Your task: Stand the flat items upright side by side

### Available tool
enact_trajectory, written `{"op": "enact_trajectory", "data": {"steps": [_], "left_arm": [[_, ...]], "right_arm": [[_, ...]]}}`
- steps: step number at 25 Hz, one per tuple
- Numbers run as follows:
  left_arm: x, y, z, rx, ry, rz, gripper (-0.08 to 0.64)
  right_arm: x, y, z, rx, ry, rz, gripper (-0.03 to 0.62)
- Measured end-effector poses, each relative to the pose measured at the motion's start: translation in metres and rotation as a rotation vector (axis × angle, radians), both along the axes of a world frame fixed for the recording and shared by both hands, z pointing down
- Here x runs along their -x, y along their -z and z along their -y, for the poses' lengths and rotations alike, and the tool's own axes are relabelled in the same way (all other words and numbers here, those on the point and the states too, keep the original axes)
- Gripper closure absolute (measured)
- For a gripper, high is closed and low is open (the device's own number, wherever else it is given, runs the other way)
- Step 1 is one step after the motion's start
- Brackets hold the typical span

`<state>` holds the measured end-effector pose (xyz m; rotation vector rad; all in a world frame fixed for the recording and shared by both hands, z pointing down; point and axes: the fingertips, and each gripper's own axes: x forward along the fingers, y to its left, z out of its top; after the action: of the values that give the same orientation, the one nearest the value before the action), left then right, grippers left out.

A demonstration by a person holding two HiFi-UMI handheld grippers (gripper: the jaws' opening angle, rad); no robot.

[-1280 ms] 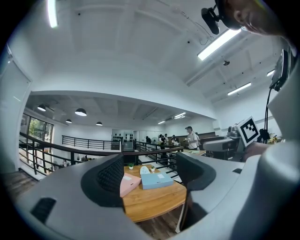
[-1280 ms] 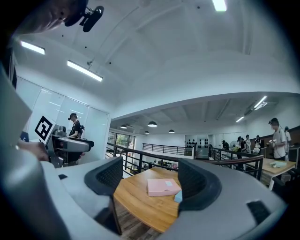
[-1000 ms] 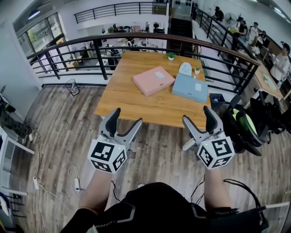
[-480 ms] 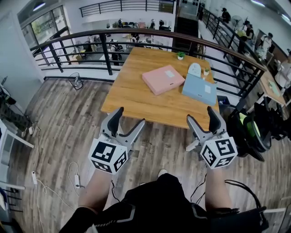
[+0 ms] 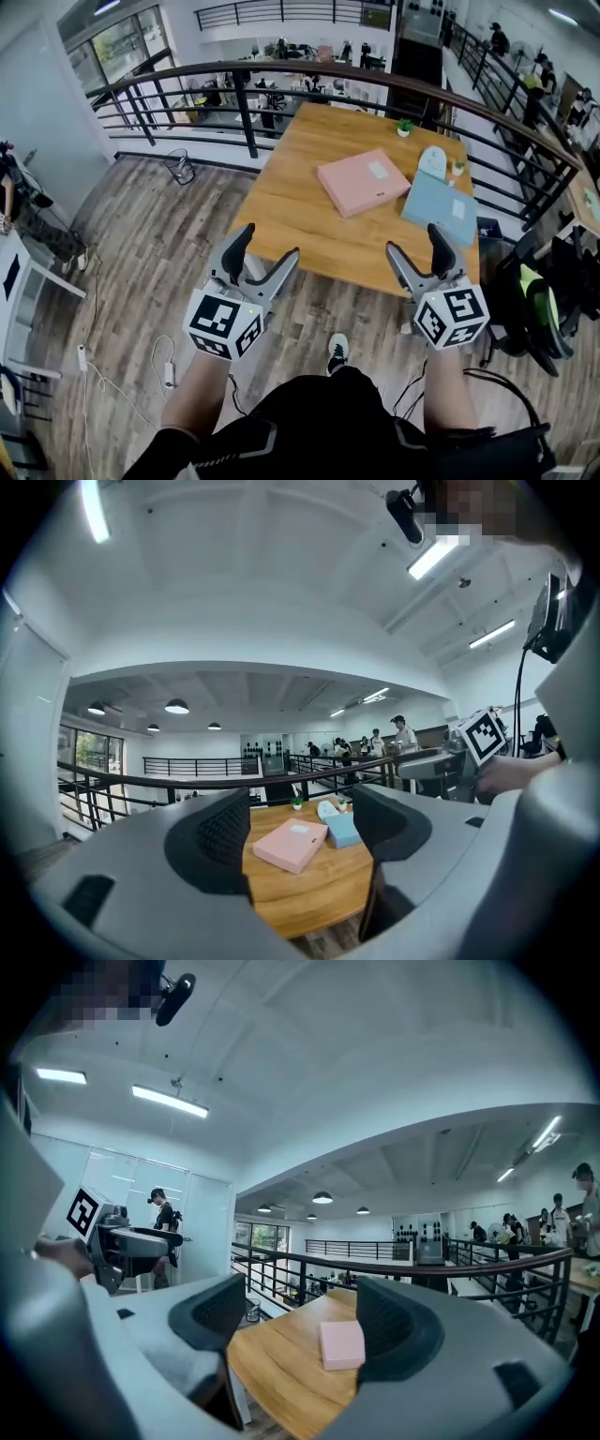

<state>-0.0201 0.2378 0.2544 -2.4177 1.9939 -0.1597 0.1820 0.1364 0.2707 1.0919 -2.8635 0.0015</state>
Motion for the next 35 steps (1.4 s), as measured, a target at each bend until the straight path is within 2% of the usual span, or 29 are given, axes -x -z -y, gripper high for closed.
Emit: {"op": "enact_trajectory", "data": {"steps": [9,20,23,27,31,35], "left_arm": [[0.011,0.010,0.105,0.002,0.044,0.020,0.211],[0.011,-0.002,0.207,0.064,0.037,-0.002,0.211],[0.003,-0.008,0.231,0.087,0.026,0.015,0.211],[0.001,-0.013,0.254,0.107,0.018,0.027,0.211],[0.004,-0.019,0.273,0.119,-0.017,-0.005,0.211],[0.009,-0.021,0.295,0.112,-0.061,0.029,0.211]], "right_arm": [[0.010,0.002,0.112,0.006,0.025,0.026,0.235],[0.009,-0.010,0.199,0.019,0.046,-0.003,0.235],[0.000,-0.015,0.223,0.028,0.035,0.005,0.235],[-0.003,-0.022,0.246,0.042,0.029,0.016,0.235],[0.003,-0.035,0.256,0.073,0.022,0.013,0.235],[0.005,-0.038,0.267,0.084,-0.026,0.008,0.235]]}}
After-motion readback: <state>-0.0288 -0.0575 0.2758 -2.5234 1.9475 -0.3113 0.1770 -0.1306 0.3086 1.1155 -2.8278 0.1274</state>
